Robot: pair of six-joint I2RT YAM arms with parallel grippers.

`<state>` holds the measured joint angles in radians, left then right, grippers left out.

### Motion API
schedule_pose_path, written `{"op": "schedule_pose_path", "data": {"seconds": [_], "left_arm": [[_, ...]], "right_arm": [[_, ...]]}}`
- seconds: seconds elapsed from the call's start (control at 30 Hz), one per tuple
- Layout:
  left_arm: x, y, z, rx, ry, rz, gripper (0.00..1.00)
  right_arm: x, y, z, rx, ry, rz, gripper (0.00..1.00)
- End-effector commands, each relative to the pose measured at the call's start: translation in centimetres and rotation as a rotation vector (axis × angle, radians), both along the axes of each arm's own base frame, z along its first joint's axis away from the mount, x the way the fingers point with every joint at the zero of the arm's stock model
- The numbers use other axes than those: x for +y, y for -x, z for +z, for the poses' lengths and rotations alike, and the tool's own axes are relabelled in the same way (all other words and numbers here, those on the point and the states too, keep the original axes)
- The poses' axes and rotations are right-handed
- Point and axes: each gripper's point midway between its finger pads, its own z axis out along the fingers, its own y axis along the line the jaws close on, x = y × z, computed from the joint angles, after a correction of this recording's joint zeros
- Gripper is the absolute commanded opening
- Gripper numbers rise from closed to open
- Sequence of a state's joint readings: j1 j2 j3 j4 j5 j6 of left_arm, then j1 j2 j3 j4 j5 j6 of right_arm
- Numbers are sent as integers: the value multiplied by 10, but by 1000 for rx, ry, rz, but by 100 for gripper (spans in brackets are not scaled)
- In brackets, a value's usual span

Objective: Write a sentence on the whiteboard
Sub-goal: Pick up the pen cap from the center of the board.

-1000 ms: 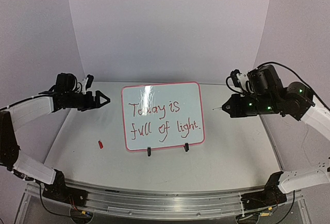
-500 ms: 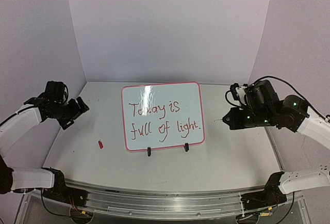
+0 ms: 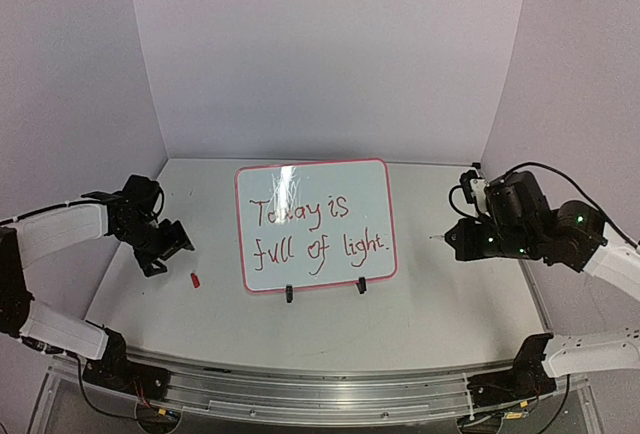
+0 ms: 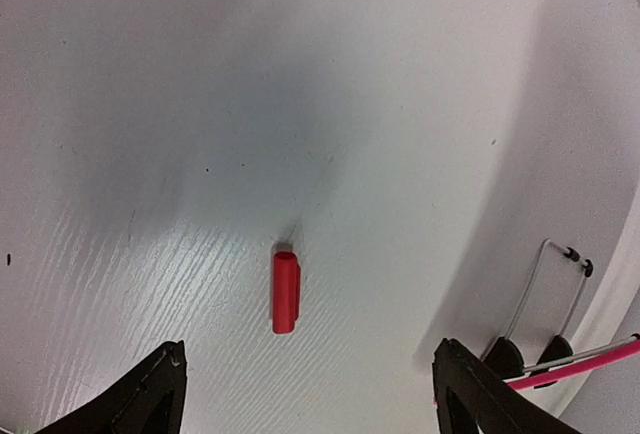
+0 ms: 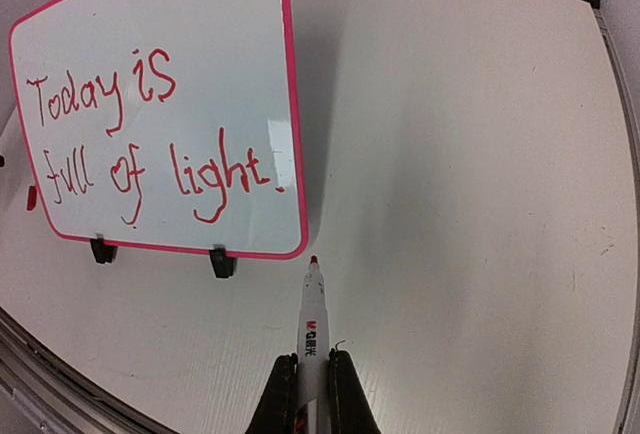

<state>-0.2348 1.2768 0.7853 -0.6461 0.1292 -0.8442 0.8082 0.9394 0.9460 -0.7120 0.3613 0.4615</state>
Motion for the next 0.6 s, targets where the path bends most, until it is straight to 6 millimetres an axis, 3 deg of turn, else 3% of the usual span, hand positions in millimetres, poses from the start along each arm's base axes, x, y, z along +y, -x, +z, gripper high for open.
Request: {"op": "schedule_pose_path", "data": {"seconds": [0.0,0.2,0.57], "left_arm": [[-8,-1,-19,50,2,14,83],[-16,6,-42,128,-6,-14,73],[-30,6,-61,184,-5,-35,51]], "right_arm": [[-7,-4,3,-40,20,-25,0],[-11,-6,-3,-38,44,-47,0],[-21,-7,-8,-51,77,-80,0]]}}
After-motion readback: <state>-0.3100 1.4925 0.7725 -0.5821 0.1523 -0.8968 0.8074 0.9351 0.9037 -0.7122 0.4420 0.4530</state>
